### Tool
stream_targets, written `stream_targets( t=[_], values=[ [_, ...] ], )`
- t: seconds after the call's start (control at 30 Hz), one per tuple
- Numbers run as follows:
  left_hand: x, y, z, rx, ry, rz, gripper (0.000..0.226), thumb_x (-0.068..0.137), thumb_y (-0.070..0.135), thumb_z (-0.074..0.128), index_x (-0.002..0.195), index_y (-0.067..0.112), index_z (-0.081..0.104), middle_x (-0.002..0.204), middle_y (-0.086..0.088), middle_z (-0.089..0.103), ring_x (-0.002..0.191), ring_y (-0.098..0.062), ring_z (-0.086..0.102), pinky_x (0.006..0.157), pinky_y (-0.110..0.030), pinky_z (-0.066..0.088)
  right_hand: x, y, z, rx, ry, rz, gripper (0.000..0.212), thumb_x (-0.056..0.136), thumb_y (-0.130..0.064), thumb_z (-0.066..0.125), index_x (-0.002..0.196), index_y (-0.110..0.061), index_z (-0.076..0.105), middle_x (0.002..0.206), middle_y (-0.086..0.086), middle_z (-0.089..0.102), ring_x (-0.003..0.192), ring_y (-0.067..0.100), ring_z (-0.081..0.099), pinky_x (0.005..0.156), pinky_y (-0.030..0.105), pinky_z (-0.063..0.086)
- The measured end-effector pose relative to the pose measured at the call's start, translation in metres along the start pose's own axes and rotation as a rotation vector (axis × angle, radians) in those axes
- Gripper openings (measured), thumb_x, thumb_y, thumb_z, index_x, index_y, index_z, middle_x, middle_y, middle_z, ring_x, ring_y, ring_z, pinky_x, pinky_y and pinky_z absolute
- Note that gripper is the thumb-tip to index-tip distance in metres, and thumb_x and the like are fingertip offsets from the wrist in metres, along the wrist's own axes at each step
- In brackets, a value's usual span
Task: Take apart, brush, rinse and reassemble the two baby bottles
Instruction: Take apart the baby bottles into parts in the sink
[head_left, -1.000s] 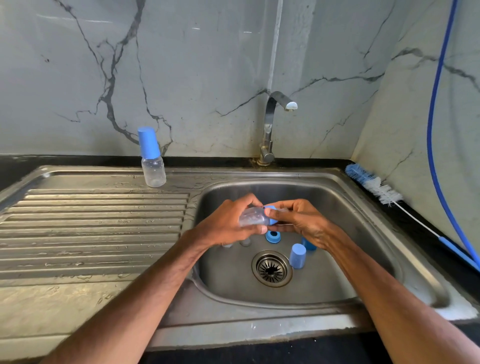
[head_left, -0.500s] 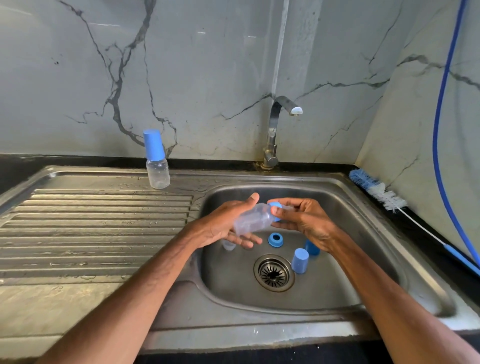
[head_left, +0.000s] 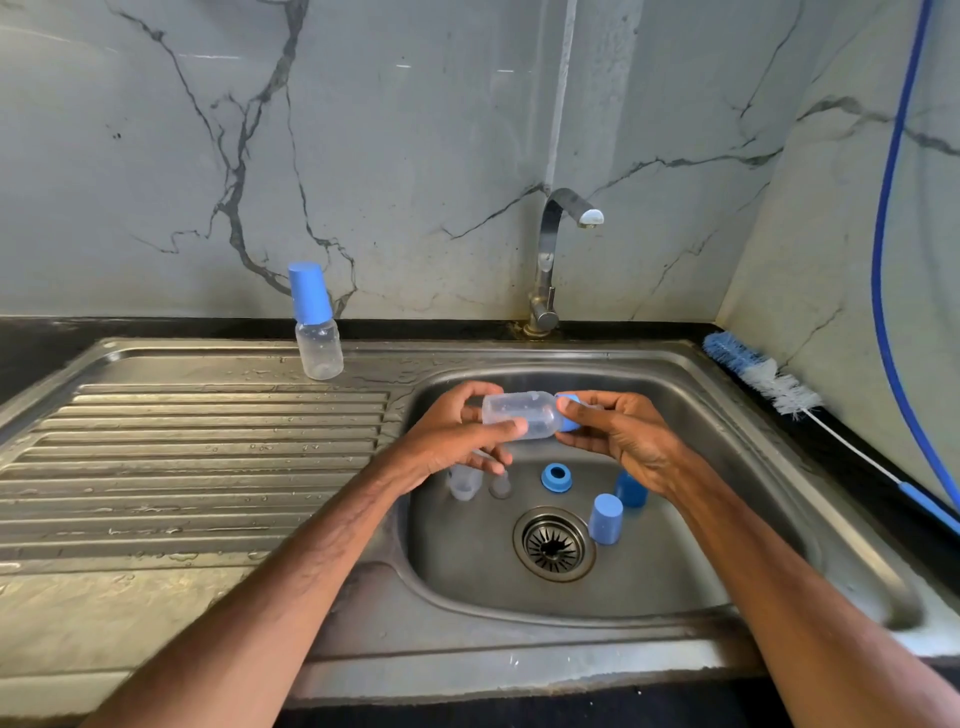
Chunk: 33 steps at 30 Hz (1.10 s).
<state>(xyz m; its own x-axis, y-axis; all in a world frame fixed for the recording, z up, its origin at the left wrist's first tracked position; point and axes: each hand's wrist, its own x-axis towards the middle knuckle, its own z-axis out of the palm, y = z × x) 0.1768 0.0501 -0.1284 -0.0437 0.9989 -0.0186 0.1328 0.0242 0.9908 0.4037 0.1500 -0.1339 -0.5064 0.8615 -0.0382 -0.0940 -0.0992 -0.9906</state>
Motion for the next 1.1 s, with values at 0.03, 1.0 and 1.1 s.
stream_targets(
  t=[0.03, 1.0, 1.1],
  values=[
    [0.001, 0.0, -0.001, 0.025, 0.017, -0.002, 0.059, 0.087, 0.052, 0.076, 0.13, 0.018, 0.054, 0.102, -0.014, 0.077, 0.071, -0.029, 0.075, 0.068, -0.04, 0.064, 0.0, 0.0, -0.001, 0.009, 0.001, 0.004, 0.043, 0.073, -0.021, 0.087, 0.112, -0.004, 0.077, 0.11, 0.015, 0.078, 0.104, 0.028, 0.076, 0.078, 0.029, 0.063],
    [-0.017, 0.003, -0.006, 1.27, 0.025, -0.153, 0.059, 0.063, 0.061, 0.088, 0.092, 0.016, 0.063, 0.093, -0.017, 0.062, 0.09, -0.03, 0.063, 0.069, -0.034, 0.044, 0.005, 0.007, 0.001, -0.367, -0.004, 0.004, 0.029, 0.077, -0.026, 0.091, 0.1, -0.014, 0.081, 0.099, 0.004, 0.08, 0.091, 0.015, 0.078, 0.07, 0.031, 0.064],
    [-0.017, -0.004, -0.004, 1.294, 0.037, -0.207, 0.062, 0.063, 0.054, 0.092, 0.092, 0.017, 0.051, 0.102, -0.007, 0.061, 0.093, -0.026, 0.062, 0.068, -0.033, 0.042, 0.007, 0.009, 0.002, -0.42, -0.009, 0.0, 0.029, 0.075, -0.027, 0.092, 0.099, -0.015, 0.08, 0.096, 0.003, 0.079, 0.087, 0.011, 0.078, 0.066, 0.028, 0.063]
  ],
)
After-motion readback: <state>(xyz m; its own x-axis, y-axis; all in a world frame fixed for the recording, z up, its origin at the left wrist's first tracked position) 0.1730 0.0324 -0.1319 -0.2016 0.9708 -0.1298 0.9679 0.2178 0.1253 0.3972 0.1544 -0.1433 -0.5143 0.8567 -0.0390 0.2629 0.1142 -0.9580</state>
